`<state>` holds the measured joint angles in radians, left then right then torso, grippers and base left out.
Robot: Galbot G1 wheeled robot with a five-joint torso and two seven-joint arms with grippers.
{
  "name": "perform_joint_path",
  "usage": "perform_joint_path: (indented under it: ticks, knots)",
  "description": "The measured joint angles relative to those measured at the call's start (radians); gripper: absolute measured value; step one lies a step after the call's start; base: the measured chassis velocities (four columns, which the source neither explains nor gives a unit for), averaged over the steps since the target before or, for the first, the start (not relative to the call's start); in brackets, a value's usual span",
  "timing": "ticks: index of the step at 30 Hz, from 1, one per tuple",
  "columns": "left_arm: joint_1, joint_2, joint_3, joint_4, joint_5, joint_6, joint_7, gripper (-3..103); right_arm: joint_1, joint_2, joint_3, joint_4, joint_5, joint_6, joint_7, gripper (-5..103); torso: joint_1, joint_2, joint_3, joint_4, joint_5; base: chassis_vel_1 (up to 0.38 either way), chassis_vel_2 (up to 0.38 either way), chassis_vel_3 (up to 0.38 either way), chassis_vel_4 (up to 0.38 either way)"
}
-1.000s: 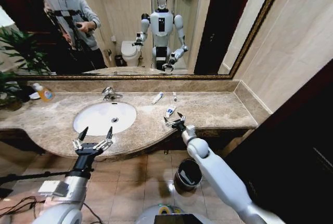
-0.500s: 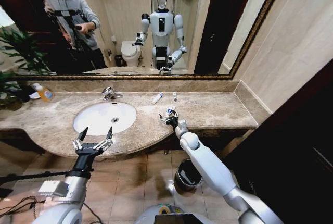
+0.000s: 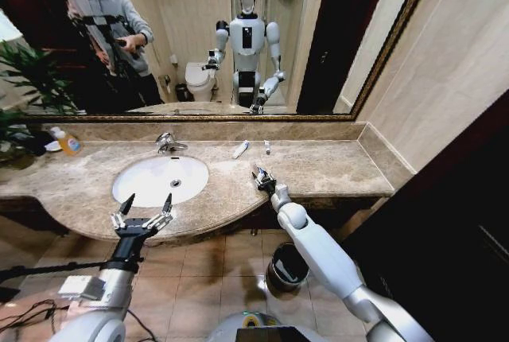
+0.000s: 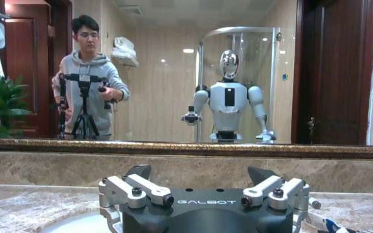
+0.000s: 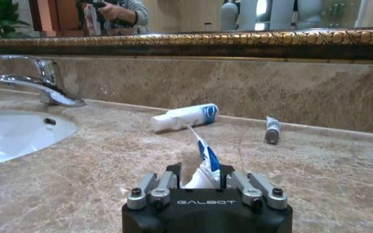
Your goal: Pick up the trash from the sink and place it in the trash bin.
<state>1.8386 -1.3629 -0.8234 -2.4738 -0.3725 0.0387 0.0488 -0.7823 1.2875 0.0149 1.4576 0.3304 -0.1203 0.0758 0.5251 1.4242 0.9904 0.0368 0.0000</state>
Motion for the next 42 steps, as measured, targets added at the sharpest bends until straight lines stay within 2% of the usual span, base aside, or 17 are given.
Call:
perform_joint_path:
  ticks: [2,11,14,17,19,22,27,29,32,36,42]
  knots:
    - [0.0,0.0,0.0,0.0,0.0,0.0,0.0,100,-0.007,-0.006,0.003,0.014,0.002,0.0,0.0,31,0.0,0.0,0.0,0.0001,0.0,0.0,0.0,0.0,0.0]
    - [0.0,0.0,0.0,0.0,0.0,0.0,0.0,100,-0.052,-0.035,0.044,0.105,0.016,-0.006,0.005,31,0.0,0.0,0.0,0.0002,0.0001,0.0,0.0,0.0,0.0]
    - [0.0,0.0,0.0,0.0,0.0,0.0,0.0,100,-0.117,-0.068,0.087,0.195,0.023,-0.007,0.005,31,0.0,0.0,0.0,0.0001,0.0002,0.0,0.0,0.0,0.0]
    - [0.0,0.0,0.0,0.0,0.0,0.0,0.0,100,-0.25,-0.124,0.165,0.345,0.045,0.004,0.007,31,0.0,0.0,0.0,-0.0001,0.0,0.0,0.0,0.0,0.0]
    - [0.0,0.0,0.0,0.0,0.0,0.0,0.0,100,-0.275,-0.13,0.178,0.37,0.048,0.007,0.009,31,0.0,0.0,0.0,0.0,0.0002,0.0,0.0,0.0,0.0]
    - [0.0,0.0,0.0,0.0,0.0,0.0,0.0,100,-0.452,-0.144,0.254,0.499,0.055,0.046,0.03,31,0.0,0.0,0.0,0.0001,0.0002,0.0,0.0,0.0,0.0]
    - [0.0,0.0,0.0,0.0,0.0,0.0,0.0,100,-0.604,-0.122,0.344,0.549,0.027,0.109,0.026,31,0.0,0.0,0.0,-0.0002,0.0001,0.0,0.0,0.0,0.0]
    - [0.0,0.0,0.0,0.0,0.0,0.0,0.0,100,-0.703,-0.092,0.407,0.555,0.0,0.171,0.013,31,0.0,0.0,0.0,-0.0001,0.0002,0.0,0.0,0.0,0.0]
    - [0.0,0.0,0.0,0.0,0.0,0.0,0.0,100,-0.76,-0.076,0.436,0.542,-0.019,0.22,-0.001,31,0.0,0.0,0.0,0.0,0.0001,0.0,0.0,0.0,0.0]
    - [0.0,0.0,0.0,0.0,0.0,0.0,0.0,100,-0.882,-0.028,0.468,0.462,-0.081,0.331,-0.024,31,0.0,0.0,0.0,0.0,0.0002,0.0,0.0,0.0,0.0]
    - [0.0,0.0,0.0,0.0,0.0,0.0,0.0,100,-0.926,0.001,0.462,0.386,-0.1,0.378,-0.024,31,0.0,0.0,0.0,-0.0001,0.0,0.0,0.0,0.0,0.0]
